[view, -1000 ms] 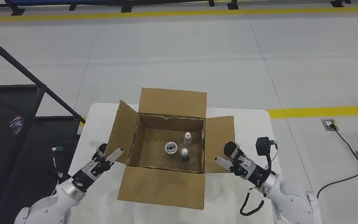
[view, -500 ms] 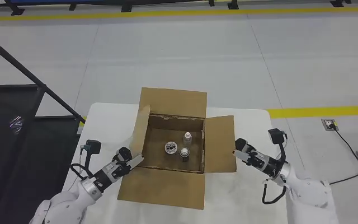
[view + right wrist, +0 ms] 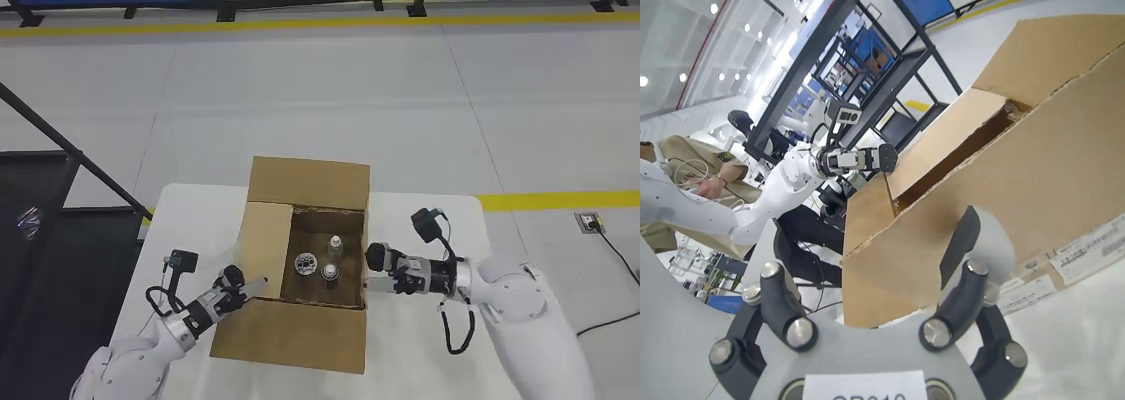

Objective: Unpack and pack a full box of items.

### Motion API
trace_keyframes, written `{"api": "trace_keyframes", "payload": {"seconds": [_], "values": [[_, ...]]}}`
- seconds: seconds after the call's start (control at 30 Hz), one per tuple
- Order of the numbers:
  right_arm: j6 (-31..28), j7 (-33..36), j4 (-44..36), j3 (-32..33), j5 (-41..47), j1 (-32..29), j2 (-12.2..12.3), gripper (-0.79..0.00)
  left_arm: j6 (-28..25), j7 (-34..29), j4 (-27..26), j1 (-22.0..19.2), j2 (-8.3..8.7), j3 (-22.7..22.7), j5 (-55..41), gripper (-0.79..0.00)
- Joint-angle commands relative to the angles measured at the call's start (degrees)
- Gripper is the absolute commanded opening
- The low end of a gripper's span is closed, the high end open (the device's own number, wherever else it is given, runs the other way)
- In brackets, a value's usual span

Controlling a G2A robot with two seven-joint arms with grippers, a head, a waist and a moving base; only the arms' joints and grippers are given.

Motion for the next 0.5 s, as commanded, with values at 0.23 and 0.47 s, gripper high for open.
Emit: {"api": "trace_keyframes", "payload": {"seconds": [0.23,0.47], "values": [[0.21,0.19,11.04,-14.19,0.29,13.2,-0.38,0.0,0.8,0.78,0.56,-0.5,0.23,0.5,-0.54,0.0],[-0.34,-0.38,19.26,-22.63,0.93,19.92,-2.33,0.0,1.18,1.27,0.29,-0.16,0.45,0.38,-1.16,0.0]]}}
